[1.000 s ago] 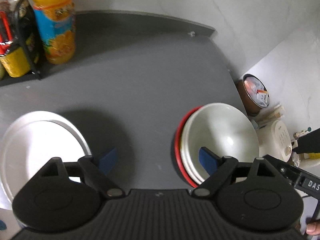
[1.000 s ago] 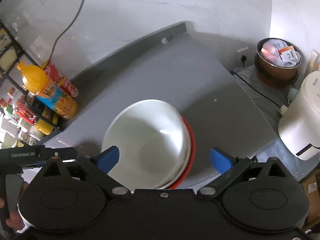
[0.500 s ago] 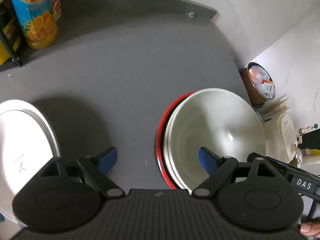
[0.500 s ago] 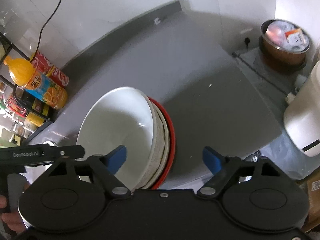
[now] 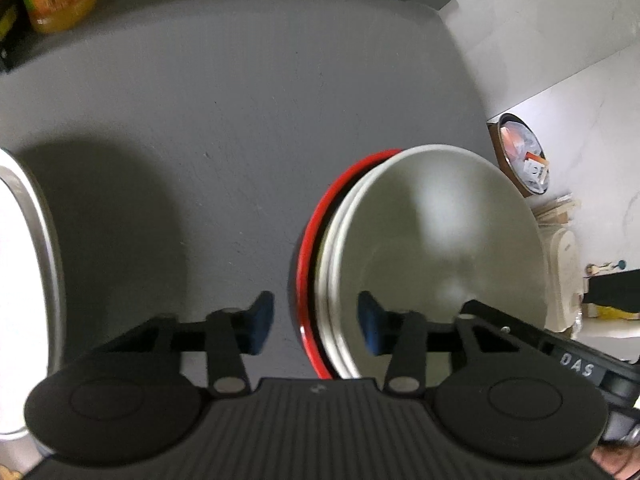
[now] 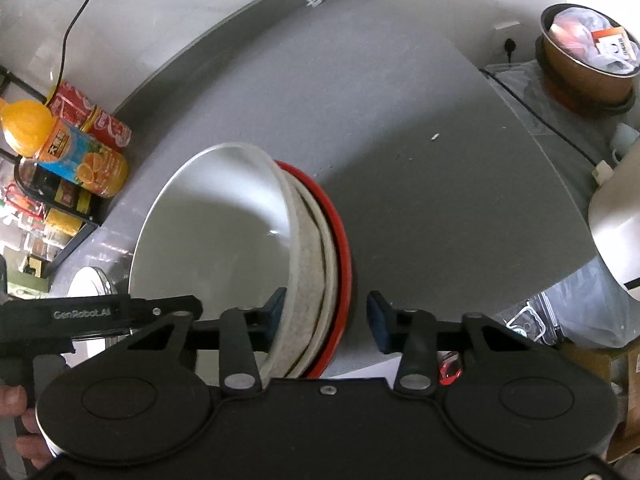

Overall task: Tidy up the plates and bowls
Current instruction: 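Close both tools on the rim of the red bowl stack, then lift the red bowl stack with both tools and carry it over the plates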

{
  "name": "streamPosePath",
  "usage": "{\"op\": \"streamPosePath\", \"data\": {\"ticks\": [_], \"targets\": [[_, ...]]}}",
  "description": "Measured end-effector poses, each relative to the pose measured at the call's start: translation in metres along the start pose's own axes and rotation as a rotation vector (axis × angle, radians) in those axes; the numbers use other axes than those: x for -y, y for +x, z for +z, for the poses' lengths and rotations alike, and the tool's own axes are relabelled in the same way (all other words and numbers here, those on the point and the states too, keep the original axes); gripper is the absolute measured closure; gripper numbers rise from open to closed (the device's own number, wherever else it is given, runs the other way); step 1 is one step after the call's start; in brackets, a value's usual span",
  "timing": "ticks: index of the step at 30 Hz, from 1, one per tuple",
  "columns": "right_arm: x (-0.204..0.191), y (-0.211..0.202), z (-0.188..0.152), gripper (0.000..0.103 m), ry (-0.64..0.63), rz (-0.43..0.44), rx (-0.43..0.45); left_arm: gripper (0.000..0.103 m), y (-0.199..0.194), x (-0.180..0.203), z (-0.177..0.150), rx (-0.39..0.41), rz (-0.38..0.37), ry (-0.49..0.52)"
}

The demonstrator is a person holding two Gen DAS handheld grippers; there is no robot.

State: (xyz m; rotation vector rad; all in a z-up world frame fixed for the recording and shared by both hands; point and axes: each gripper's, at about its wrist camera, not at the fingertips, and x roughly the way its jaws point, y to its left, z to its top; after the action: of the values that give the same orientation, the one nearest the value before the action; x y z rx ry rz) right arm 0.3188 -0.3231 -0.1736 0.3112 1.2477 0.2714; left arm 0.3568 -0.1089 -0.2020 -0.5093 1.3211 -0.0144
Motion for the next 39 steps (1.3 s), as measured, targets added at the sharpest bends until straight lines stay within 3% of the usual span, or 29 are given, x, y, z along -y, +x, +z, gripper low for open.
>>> {"op": "streamPosePath", "data": {"ticks": [3,26,39], "targets": [[-0.004,0.001,0.001,0.07,-0.014,-0.017,-0.002,0.07,0.001,0.001,0.001,0.002,0.0,-0.002],[-0.021,-0.018,-0.005,0.071,-0.059,-0.009,0.097,0.071,-0.03,-0.008,-0.003,0.082,-0.039,0.03],[-0.063,-0.029,-0.007,0.071,-0.111,0.042,0.146,0.071,-0.083,-0.034,-0.008,0.183,-0.039,0.013]]}}
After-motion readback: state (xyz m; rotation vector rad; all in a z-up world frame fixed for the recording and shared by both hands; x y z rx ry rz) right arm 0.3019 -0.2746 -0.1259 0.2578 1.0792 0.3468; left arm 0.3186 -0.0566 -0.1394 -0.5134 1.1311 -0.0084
